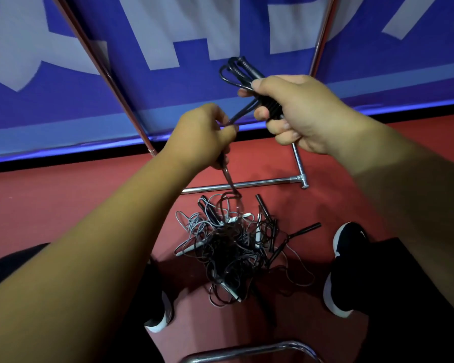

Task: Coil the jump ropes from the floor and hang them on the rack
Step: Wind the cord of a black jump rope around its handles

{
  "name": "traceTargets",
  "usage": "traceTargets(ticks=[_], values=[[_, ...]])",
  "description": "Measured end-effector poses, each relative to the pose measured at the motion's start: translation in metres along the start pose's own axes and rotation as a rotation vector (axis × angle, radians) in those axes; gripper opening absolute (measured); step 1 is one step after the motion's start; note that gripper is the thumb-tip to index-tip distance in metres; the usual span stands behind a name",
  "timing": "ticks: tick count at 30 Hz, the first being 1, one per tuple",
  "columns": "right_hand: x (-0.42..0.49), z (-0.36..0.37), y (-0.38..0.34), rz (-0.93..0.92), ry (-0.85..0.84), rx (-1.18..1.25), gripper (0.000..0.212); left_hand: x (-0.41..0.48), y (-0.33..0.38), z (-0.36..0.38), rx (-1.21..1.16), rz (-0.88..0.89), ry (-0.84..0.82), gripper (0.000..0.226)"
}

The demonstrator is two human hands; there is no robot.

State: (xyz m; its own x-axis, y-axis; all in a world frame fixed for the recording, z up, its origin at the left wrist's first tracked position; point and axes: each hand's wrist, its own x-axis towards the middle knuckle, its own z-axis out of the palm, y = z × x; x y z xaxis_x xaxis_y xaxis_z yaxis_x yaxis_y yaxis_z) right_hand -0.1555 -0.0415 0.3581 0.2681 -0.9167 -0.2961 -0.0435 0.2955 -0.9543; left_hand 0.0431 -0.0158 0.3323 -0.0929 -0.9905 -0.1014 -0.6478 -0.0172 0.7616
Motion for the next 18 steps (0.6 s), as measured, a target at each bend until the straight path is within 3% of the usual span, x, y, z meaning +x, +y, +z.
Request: traceTargets(ticks=[3, 5, 9, 13, 18], values=[[0.005, -0.003, 0.002, -0.022, 0.033, 0.035, 0.031, 0.003, 0.001, -0.004, -0.389, -0.111, -0.179, 0.029], [0.008, -0.006, 0.004, -0.029, 0.068, 0.059, 0.032, 0.003, 0.001, -0.01, -0.632, -0.132, -0.32, 0.025], [0.01, -0.013, 0.004, -0.03, 0.085, 0.083, 0.033, -0.002, -0.004, -0.023, -0.878, -0.019, -0.649, 0.012], [0.007, -0.015, -0.004, -0.02, 0.042, 0.081, 0.032, -0.008, -0.004, -0.023, -0.769, 0.101, -0.849, 0.026], [-0.003, -0.011, -0.005, 0.021, -0.013, -0.064, 0.031, -0.004, -0.01, -0.008, -0.217, 0.075, -0.713, 0.022]])
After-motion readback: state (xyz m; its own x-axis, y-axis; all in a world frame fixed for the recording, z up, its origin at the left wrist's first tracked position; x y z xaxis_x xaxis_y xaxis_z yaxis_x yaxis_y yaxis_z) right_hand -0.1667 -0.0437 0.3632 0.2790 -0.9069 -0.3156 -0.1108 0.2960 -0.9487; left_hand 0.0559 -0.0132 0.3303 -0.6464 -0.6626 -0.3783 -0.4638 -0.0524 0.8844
